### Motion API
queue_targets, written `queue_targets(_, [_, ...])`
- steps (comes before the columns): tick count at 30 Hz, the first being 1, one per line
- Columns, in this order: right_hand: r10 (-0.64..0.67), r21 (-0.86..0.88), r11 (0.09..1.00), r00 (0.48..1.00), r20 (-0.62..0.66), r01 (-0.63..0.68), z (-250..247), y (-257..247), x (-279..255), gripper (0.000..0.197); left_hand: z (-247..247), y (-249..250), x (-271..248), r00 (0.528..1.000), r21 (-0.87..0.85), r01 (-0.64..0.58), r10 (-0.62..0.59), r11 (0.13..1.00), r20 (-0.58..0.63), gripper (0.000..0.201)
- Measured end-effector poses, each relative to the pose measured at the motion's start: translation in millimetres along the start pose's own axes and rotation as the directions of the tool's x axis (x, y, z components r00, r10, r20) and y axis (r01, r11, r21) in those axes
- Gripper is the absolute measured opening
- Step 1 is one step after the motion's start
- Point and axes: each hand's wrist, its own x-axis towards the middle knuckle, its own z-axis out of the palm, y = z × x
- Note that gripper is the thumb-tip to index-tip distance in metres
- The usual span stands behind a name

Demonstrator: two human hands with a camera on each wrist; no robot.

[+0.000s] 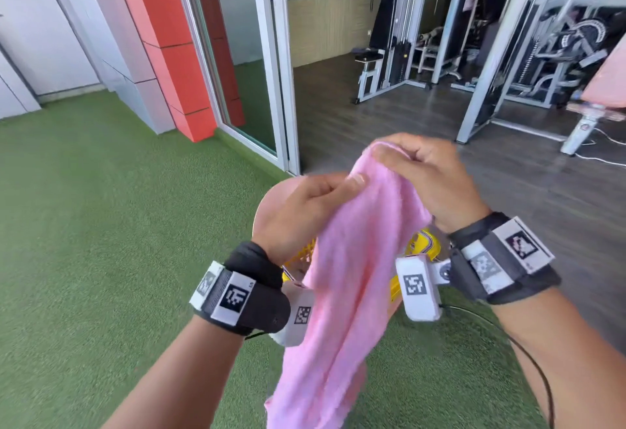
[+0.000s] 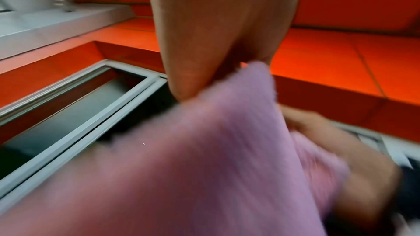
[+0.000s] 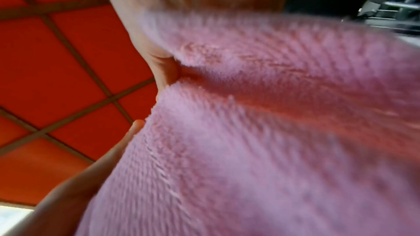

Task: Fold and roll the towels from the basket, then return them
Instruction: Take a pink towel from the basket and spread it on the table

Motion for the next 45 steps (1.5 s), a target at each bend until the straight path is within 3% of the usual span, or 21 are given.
queue_targets(3, [0.097, -0.084, 0.992, 0.991, 0.097, -0.089, 9, 14, -8, 0.021, -13, 5, 8, 0.969, -0.15, -0.086, 0.048, 0.985, -0.243, 0.048])
queue_targets(4, [0.127, -0.11, 0.988, 0.981, 0.147, -0.112, 10, 19, -12, 0.027, -15, 6, 8, 0.961, -0.208, -0.106, 0.047, 0.972, -0.271, 0.045])
queue_targets(5, [0.135, -0.116, 0.987, 0.974, 0.183, -0.115, 10, 20, -15, 0.027, -15, 5, 6, 0.967, -0.206, -0.092, 0.038, 0.974, -0.25, 0.046])
queue_targets(9, [0.031, -0.049, 0.999, 0.976, 0.216, -0.021, 9, 4, -5, 0.012, 0, -7, -3, 0.998, 0.022, 0.019, -0.02, 1.0, 0.056, 0.051])
queue_targets(12, [0.038, -0.04, 0.999, 0.991, 0.129, -0.033, 20, 14, -6, 0.008, -6, -8, 1, 0.995, -0.07, -0.022, 0.015, 0.997, -0.099, 0.052])
queue_targets(15, [0.105, -0.028, 0.994, 0.991, 0.086, -0.103, 25, 34, -15, 0.023, -20, -7, 2, 0.959, -0.255, -0.08, 0.004, 0.964, -0.283, 0.039])
queue_targets(17, [0.095, 0.047, 0.994, 0.993, 0.066, -0.098, 24, 29, -13, 0.009, -21, -14, 0, 0.979, -0.151, -0.034, 0.002, 0.988, -0.205, 0.045])
queue_targets(20, [0.051, 0.099, 0.994, 0.998, 0.048, -0.056, 27, 16, -4, 0.012, -8, -23, -12, 0.996, -0.016, 0.085, -0.085, 0.996, 0.015, 0.067])
queue_targets(22, [0.09, 0.152, 0.984, 0.995, 0.044, -0.096, 36, 20, -5, 0.008, -3, -22, -15, 0.995, -0.079, 0.075, -0.08, 0.994, -0.06, 0.065])
queue_targets(25, [0.196, 0.289, 0.936, 0.979, 0.045, -0.201, 48, 34, -16, 0.027, -6, -16, -12, 0.964, -0.259, -0.013, -0.057, 0.966, -0.261, 0.037])
queue_targets(29, [0.119, 0.226, 0.965, 0.991, 0.068, -0.131, 49, 27, -14, 0.013, -5, -17, -14, 0.983, -0.087, -0.019, 0.003, 0.996, -0.181, 0.055])
queue_targets(32, [0.066, 0.134, 0.987, 0.989, 0.132, -0.084, 53, 22, -8, 0.006, -4, -16, -15, 0.976, -0.087, -0.08, 0.06, 0.993, -0.212, 0.03])
queue_targets(35, [0.086, 0.128, 0.986, 0.984, 0.158, -0.107, 56, 21, -6, 0.003, -9, -13, -11, 0.967, -0.105, -0.105, 0.077, 0.989, -0.243, 0.031])
queue_targets(37, [0.109, 0.128, 0.983, 0.976, 0.187, -0.134, 58, 26, -8, 0.007, -16, -12, -5, 0.938, 0.009, -0.119, 0.115, 0.993, -0.328, 0.035])
queue_targets(40, [0.148, 0.093, 0.982, 0.975, 0.166, -0.165, 59, 47, -22, 0.015, -37, -4, 7, 0.845, 0.15, -0.152, 0.208, 0.977, -0.493, 0.039])
queue_targets(42, [0.176, 0.08, 0.979, 0.975, 0.135, -0.188, 60, 58, -32, 0.016, -57, -4, 17, 0.797, 0.241, -0.112, 0.232, 0.964, -0.558, 0.033])
queue_targets(45, [0.148, 0.101, 0.983, 0.987, 0.064, -0.154, 57, 49, -29, 0.019, -61, -11, 23, 0.795, 0.335, 0.047, 0.168, 0.941, -0.583, 0.038])
